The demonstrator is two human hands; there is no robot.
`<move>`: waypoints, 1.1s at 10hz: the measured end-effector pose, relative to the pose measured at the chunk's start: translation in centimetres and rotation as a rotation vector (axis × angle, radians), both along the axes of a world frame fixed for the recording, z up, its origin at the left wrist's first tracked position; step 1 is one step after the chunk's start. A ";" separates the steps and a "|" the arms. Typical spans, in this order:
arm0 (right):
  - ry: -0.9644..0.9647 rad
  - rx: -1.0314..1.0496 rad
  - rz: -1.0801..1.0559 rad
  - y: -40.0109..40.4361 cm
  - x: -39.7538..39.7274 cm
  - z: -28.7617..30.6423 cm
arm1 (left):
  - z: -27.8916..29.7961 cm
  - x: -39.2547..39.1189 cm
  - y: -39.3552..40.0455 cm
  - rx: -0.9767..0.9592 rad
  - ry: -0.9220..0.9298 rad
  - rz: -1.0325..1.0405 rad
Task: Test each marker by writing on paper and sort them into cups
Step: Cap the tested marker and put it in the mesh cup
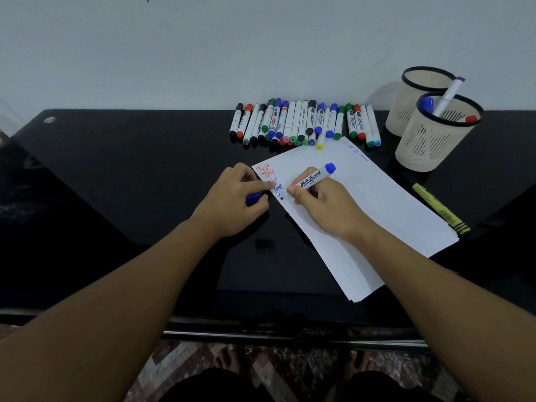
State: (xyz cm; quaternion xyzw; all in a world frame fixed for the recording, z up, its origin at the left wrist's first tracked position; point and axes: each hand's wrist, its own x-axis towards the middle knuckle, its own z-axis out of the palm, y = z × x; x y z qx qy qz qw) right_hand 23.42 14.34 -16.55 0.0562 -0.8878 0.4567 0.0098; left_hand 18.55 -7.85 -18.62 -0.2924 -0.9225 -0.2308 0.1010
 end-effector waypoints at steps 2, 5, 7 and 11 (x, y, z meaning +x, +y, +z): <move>-0.003 -0.035 -0.044 0.0 -0.1 0.1 | 0.0 0.0 0.0 0.007 -0.004 0.000; -0.030 0.041 -0.068 -0.2 -0.3 0.2 | 0.0 -0.1 0.0 -0.005 -0.005 0.002; -0.019 0.031 -0.063 0.0 -0.1 0.2 | 0.0 -0.1 0.0 -0.002 -0.002 0.005; -0.032 0.074 -0.086 -0.3 0.0 0.4 | -0.2 -0.2 -0.1 0.008 0.008 0.003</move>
